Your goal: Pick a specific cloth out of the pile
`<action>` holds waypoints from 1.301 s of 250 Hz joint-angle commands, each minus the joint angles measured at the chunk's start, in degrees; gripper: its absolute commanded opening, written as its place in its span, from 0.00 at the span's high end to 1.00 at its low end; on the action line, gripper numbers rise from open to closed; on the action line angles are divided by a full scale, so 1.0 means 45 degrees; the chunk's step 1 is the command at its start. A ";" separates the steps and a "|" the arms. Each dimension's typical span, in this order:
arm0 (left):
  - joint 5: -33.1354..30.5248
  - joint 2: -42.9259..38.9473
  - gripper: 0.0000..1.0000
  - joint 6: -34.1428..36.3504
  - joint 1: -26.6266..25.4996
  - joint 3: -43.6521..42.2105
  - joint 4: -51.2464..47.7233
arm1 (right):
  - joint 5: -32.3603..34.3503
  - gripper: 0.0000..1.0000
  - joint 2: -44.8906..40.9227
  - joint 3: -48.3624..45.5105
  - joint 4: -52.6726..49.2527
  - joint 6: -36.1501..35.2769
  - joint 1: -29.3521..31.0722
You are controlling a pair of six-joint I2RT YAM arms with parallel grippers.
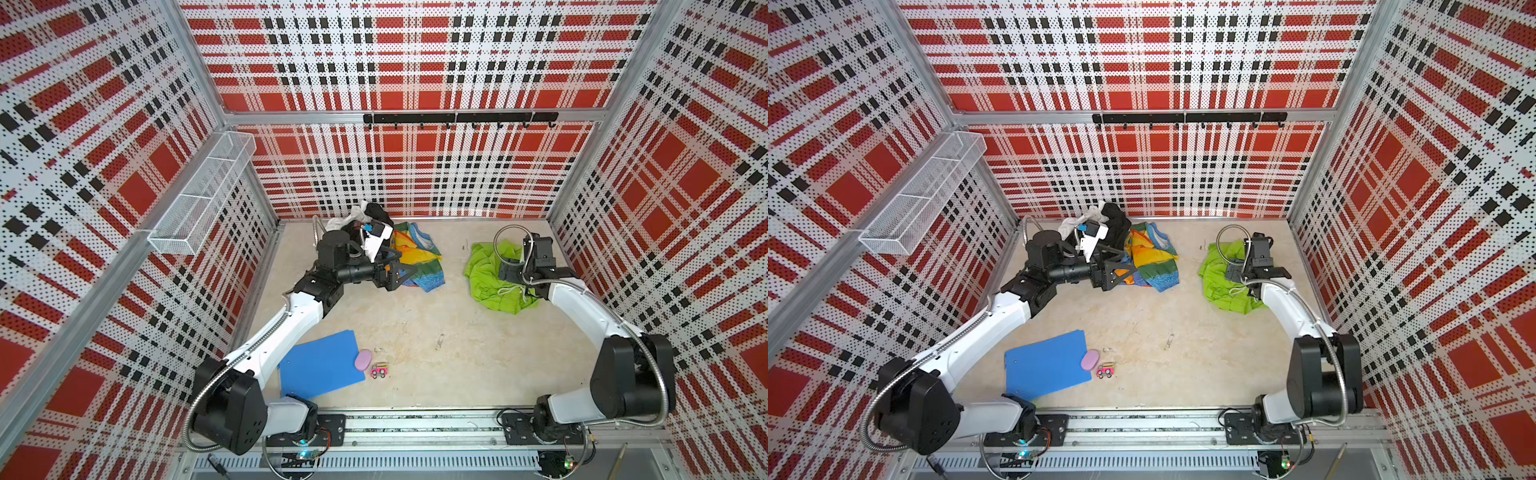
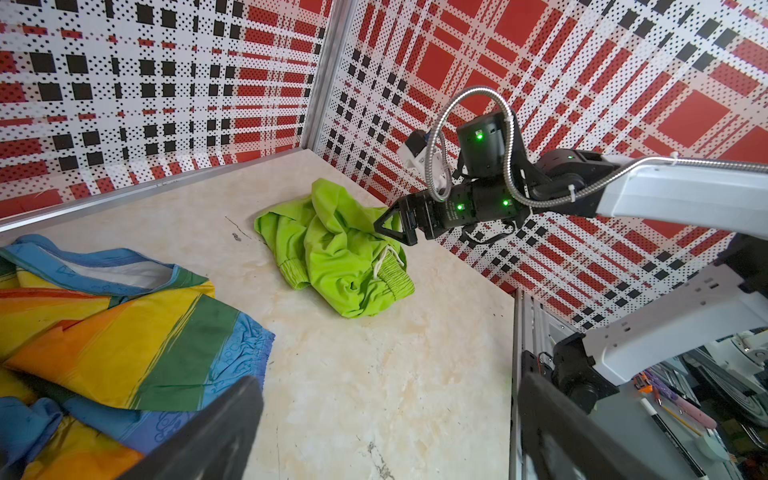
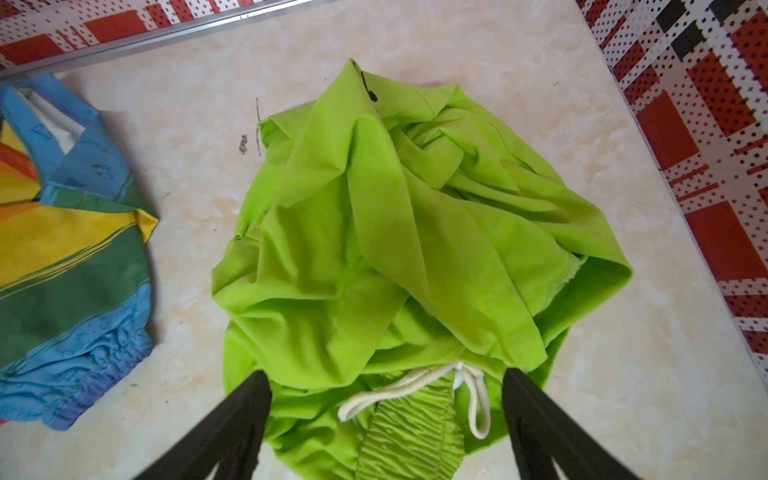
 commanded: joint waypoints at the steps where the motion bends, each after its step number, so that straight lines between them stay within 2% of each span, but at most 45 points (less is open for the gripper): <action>1: -0.0106 -0.0266 0.01 0.0146 -0.0044 0.0509 -0.0022 | -0.0624 0.07 -0.1029 -0.0423 0.0271 -0.0269 -0.0002; 56: -0.1793 -0.0770 0.01 0.0195 -0.0043 0.0708 -0.0578 | -0.1163 0.06 -0.3063 -0.1217 0.0282 -0.0249 -0.0002; 91: -0.3761 -0.1106 0.01 0.0171 -0.0023 0.0681 -0.1468 | -0.2078 0.05 -0.4330 -0.1762 0.0529 -0.0230 -0.0002; 140: -0.5738 -0.2000 0.01 -0.0637 0.0490 -0.0497 -0.1521 | -0.3053 0.03 -0.5599 -0.2201 0.0857 -0.0235 -0.0002; 179: -0.8037 -0.3142 0.01 -0.1379 0.1232 -0.1881 -0.1025 | -0.3595 0.01 -0.6307 -0.2446 0.0992 -0.0105 -0.0002; 217: -1.0022 -0.4129 0.01 -0.1313 0.1832 -0.3613 -0.0233 | -0.4173 0.00 -0.7074 -0.3008 0.1347 0.0060 -0.0008; 221: -1.0184 -0.4178 0.01 -0.1204 0.2200 -0.3854 -0.0047 | -0.4254 0.00 -0.7119 -0.3062 0.1415 0.0108 -0.0002; 237: -1.0852 -0.4393 0.01 -0.1022 0.2657 -0.4858 0.0955 | -0.4533 0.00 -0.7277 -0.3228 0.1613 0.0252 -0.0002; 252: -1.0849 -0.4582 0.01 -0.0509 0.3024 -0.5934 0.2339 | -0.4586 0.00 -0.7328 -0.3339 0.1668 0.0332 -0.0002; 270: -1.1625 -0.4731 0.01 -0.0080 0.3169 -0.7063 0.3830 | -0.4166 0.00 -0.7347 -0.3378 0.1669 0.0483 -0.0002; 285: -1.2421 -0.4642 0.01 -0.0049 0.3284 -0.7445 0.4149 | -0.3808 0.00 -0.7347 -0.3421 0.1629 0.0571 -0.0002; 325: -1.3441 -0.3783 0.01 0.0703 0.3354 -0.7915 0.4985 | -0.3589 0.00 -0.7285 -0.3568 0.1725 0.0712 -0.0002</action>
